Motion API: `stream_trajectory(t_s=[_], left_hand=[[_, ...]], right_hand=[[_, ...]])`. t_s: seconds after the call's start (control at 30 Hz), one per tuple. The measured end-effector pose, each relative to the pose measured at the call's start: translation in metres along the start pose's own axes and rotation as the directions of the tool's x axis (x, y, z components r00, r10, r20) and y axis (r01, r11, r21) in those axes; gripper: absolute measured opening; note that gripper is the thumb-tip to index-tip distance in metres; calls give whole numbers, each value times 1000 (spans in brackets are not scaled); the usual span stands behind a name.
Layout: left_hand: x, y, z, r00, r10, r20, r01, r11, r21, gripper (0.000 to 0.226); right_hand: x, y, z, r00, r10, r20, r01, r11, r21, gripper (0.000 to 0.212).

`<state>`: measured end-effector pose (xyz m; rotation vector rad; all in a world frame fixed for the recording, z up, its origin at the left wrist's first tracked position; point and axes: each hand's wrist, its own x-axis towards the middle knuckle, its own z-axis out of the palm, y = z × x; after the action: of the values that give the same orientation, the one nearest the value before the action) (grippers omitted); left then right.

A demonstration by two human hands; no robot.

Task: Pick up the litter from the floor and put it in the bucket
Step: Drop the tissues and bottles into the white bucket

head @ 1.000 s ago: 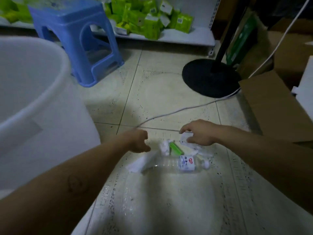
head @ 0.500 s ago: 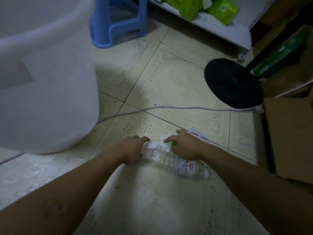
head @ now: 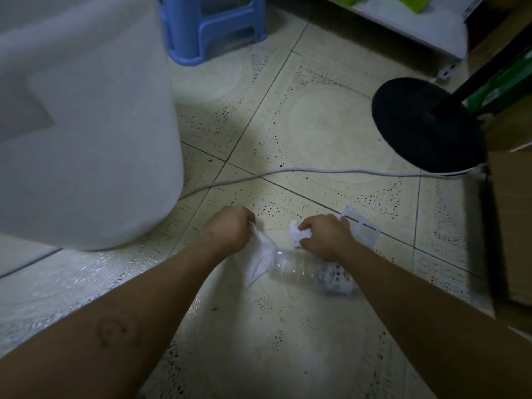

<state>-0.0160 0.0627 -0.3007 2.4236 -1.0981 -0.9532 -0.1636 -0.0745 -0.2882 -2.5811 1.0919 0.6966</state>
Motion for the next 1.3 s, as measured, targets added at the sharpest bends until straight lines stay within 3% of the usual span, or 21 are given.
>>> stream_trajectory(t_s=[0.13, 0.23, 0.33, 0.43, 0.5, 0.6, 0.7, 0.87, 1.0, 1.07, 1.2, 1.3], left_hand=[[9, 7, -17, 999, -6, -51, -5, 980, -200, 23], [6, 10, -30, 999, -16, -33, 4, 948, -319, 34], [-1, 16, -42, 995, 18, -93, -44, 959, -279, 42], [-6, 29, -55, 978, 56, -203, -111, 956, -271, 16], [-9, 42, -66, 963, 92, -253, -165, 945, -283, 11], [-15, 65, -88, 927, 160, -339, -267, 917, -297, 9], [-24, 96, -117, 882, 240, -405, -375, 878, -297, 18], [-42, 159, -186, 847, 370, -382, -451, 881, -146, 36], [-58, 183, -251, 793, 506, -339, -491, 861, 136, 33], [-65, 181, -280, 783, 534, -318, -469, 844, 260, 42], [-76, 143, -325, 786, 478, -393, -363, 871, 333, 47], [-90, 110, -350, 785, 398, -476, -259, 907, 331, 21]], right_hand=[[2, -2, -18, 992, 16, -123, 25, 943, 331, 33], [0, 1, -37, 981, 29, -191, 57, 901, 430, 20], [-7, 1, -60, 969, 9, -246, 115, 868, 483, 7], [-21, -4, -88, 974, -1, -228, 141, 787, 600, 8], [-32, -6, -107, 968, -36, -248, 186, 768, 612, 12], [-53, -8, -140, 943, -80, -322, 244, 826, 508, 14], [-74, -5, -175, 921, -57, -386, 258, 831, 493, 17], [-102, 4, -233, 844, 22, -535, 340, 750, 568, 32], [-111, 3, -262, 777, 39, -628, 437, 685, 583, 10], [-111, -9, -270, 756, 33, -654, 477, 657, 584, 16], [-102, -50, -279, 746, -22, -665, 558, 566, 607, 39], [-92, -87, -286, 740, -70, -669, 580, 571, 581, 16]])
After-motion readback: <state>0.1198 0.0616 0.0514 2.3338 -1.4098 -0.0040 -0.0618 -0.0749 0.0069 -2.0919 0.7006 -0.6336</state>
